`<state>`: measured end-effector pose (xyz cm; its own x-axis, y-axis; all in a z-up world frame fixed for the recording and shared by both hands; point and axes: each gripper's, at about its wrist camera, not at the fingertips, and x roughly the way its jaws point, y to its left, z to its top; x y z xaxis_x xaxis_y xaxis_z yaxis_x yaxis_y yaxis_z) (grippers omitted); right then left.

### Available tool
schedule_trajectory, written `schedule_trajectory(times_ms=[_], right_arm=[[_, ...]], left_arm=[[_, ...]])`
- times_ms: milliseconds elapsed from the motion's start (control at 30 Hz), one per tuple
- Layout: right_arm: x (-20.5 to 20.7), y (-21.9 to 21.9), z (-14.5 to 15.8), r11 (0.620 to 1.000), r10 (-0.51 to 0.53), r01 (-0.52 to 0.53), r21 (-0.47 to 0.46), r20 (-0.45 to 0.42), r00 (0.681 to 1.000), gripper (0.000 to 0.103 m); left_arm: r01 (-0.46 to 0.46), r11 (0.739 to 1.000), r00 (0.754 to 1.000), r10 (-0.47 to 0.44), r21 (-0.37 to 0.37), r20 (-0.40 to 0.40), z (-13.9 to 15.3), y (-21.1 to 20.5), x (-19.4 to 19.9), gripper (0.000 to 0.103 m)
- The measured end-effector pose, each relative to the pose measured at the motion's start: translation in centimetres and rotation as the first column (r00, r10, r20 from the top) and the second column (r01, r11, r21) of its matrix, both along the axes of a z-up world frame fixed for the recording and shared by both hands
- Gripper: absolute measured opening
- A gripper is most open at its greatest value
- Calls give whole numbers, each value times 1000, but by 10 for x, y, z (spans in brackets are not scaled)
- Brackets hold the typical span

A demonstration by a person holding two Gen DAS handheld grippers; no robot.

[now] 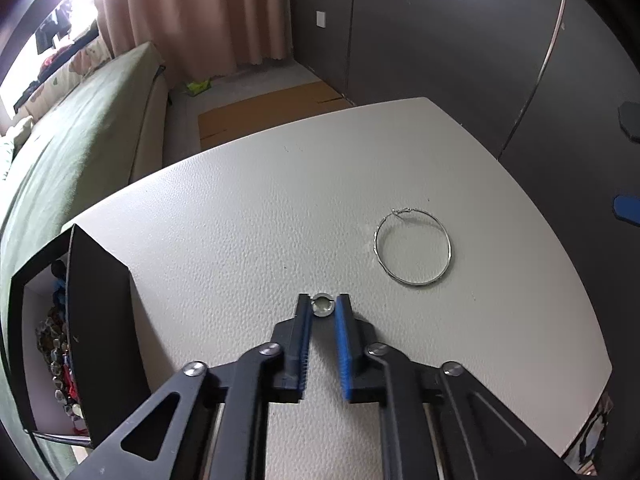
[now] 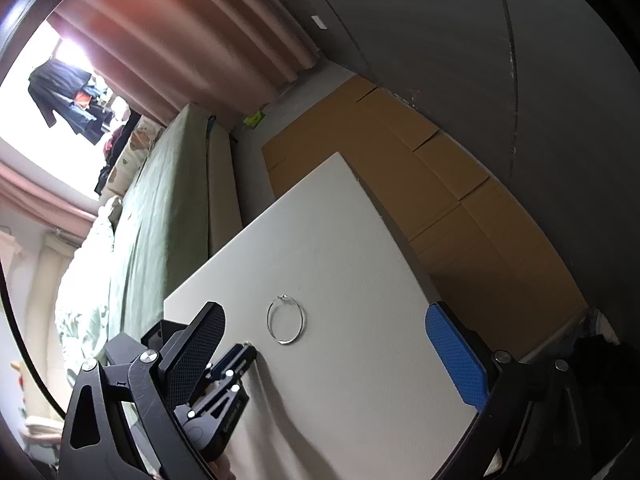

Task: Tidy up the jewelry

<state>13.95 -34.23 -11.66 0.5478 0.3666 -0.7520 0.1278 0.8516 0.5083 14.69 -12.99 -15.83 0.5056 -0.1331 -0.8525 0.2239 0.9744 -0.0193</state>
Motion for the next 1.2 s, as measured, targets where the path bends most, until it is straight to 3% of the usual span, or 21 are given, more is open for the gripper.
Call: schedule_trajectory(times_ms=[200, 367, 467, 667, 867, 1033, 1133, 1200], right_arm=[[5, 9, -2, 998, 23, -23, -59, -3, 1000, 100], [9, 18, -8, 994, 54, -57, -96, -32, 998, 100], [8, 23, -3, 989, 80, -81, -121, -15, 997, 100], [14, 46, -8, 971, 150, -152, -186, -25, 988, 100], [16, 50, -14, 966, 168, -173, -193, -40, 985, 99], [15, 44, -15, 974, 142, -148, -171, -45, 989, 99], [12, 40, -12, 979, 123, -128, -157, -40, 992, 99], [11, 38, -11, 980, 121, -126, -154, -35, 992, 99]], left_arm=[[-11, 999, 1000, 11, -47, -12, 4, 5, 3, 10], [-44, 996, 999, 45, -73, 14, 19, 21, -1, 8], [-61, 994, 997, 64, -89, 31, 32, 32, -5, 0], [-90, 987, 993, 99, -131, 70, 54, 49, -7, 0], [-99, 978, 995, 103, -183, 11, 50, 56, -1, 0], [-106, 959, 992, 84, -263, -91, 38, 60, 4, 1], [-105, 962, 988, 72, -250, -135, 29, 56, 5, 16], [-107, 960, 987, 72, -260, -142, 28, 55, 5, 38]])
